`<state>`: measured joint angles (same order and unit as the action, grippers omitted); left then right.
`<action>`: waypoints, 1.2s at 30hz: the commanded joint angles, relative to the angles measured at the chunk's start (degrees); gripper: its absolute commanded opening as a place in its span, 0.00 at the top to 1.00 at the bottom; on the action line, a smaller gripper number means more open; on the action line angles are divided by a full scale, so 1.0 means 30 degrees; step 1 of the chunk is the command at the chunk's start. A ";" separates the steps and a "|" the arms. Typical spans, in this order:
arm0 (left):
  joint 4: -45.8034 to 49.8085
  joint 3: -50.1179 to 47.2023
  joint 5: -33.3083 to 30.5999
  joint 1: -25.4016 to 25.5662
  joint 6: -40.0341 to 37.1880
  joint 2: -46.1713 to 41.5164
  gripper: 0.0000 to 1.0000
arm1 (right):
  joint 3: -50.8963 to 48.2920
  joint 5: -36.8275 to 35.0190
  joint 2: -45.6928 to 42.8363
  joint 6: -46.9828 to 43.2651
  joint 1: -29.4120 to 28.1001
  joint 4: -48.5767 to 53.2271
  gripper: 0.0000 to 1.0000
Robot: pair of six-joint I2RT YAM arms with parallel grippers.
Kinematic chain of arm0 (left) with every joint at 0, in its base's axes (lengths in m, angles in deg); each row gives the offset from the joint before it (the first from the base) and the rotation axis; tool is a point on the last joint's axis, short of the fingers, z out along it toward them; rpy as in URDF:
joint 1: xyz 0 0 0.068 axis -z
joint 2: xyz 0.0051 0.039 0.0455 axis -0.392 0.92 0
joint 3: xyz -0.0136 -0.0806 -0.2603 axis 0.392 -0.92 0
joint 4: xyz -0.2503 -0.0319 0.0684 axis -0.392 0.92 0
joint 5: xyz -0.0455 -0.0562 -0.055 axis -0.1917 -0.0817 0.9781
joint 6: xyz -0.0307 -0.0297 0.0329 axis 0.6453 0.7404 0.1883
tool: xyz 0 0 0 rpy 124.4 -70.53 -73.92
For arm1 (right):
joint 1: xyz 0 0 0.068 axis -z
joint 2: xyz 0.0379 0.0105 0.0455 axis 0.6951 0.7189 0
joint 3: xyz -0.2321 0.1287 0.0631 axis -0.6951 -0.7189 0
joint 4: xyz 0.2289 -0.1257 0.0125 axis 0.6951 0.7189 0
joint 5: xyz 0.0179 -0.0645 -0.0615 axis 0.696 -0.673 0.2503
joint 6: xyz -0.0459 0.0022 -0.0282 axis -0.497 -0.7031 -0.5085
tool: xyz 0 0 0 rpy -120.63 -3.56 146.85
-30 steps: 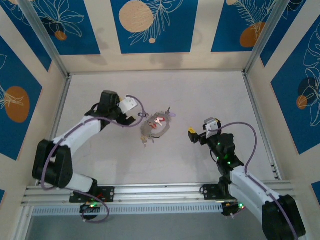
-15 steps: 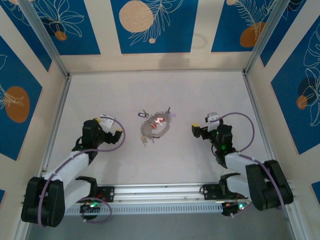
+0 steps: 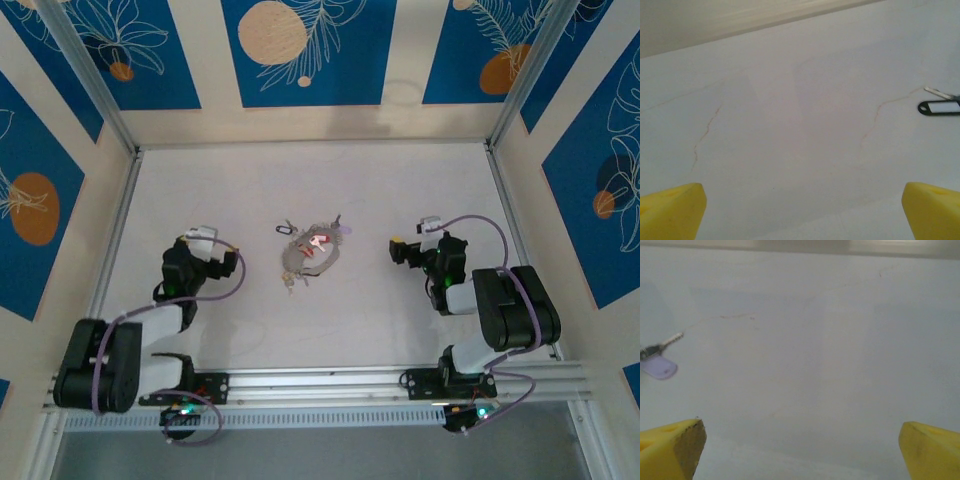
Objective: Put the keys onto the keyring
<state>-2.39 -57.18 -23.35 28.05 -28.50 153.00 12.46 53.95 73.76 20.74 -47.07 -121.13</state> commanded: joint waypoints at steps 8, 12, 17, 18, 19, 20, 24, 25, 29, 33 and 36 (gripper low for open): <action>-0.1226 0.3295 -0.1093 -0.0546 0.1567 0.5027 0.00 | 0.1592 0.0529 -0.0178 0.0895 0.0434 0.1141 0.01; -0.1282 0.3336 -0.1142 -0.0544 0.1551 0.5135 0.00 | 0.2328 0.0811 -0.0105 0.1380 0.0837 0.2412 0.01; -0.1290 0.3337 -0.1194 -0.0515 0.1522 0.5120 0.00 | 0.2016 0.0662 -0.0179 0.1239 0.0688 0.1913 0.01; -0.1311 0.3322 -0.1222 -0.0515 0.1522 0.5126 0.00 | 0.2049 0.0640 -0.0146 0.1218 0.0687 0.1951 0.01; -0.1312 0.3329 -0.1245 -0.0489 0.1494 0.5134 0.00 | 0.2109 0.0633 -0.0109 0.1275 0.0702 0.2053 0.01; -0.1313 0.3335 -0.1252 -0.0486 0.1493 0.5120 0.00 | 0.2153 0.0593 -0.0105 0.1317 0.0742 0.2111 0.01; -0.1253 0.3366 -0.1286 -0.0427 0.1434 0.5123 0.00 | 0.2213 0.0750 -0.0104 0.1357 0.0809 0.2189 0.01; -0.1257 0.3366 -0.1315 -0.0427 0.1438 0.5120 0.00 | 0.2193 0.0773 -0.0107 0.1342 0.0811 0.2190 0.01; -0.1269 0.3337 -0.1337 -0.0398 0.1405 0.5120 0.00 | 0.2199 0.0780 -0.0105 0.1351 0.0816 0.2202 0.01; -0.1240 0.3366 -0.1337 -0.0394 0.1405 0.5121 0.00 | 0.2199 0.0780 -0.0105 0.1349 0.0804 0.2185 0.01; -0.1253 0.3359 -0.1363 -0.0398 0.1412 0.5134 0.00 | 0.2199 0.0779 -0.0113 0.1342 0.0805 0.2179 0.01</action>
<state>-5.80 -48.13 -26.54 27.22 -24.78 168.70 18.47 55.59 73.72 24.06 -44.88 -114.42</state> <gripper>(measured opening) 0.998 0.991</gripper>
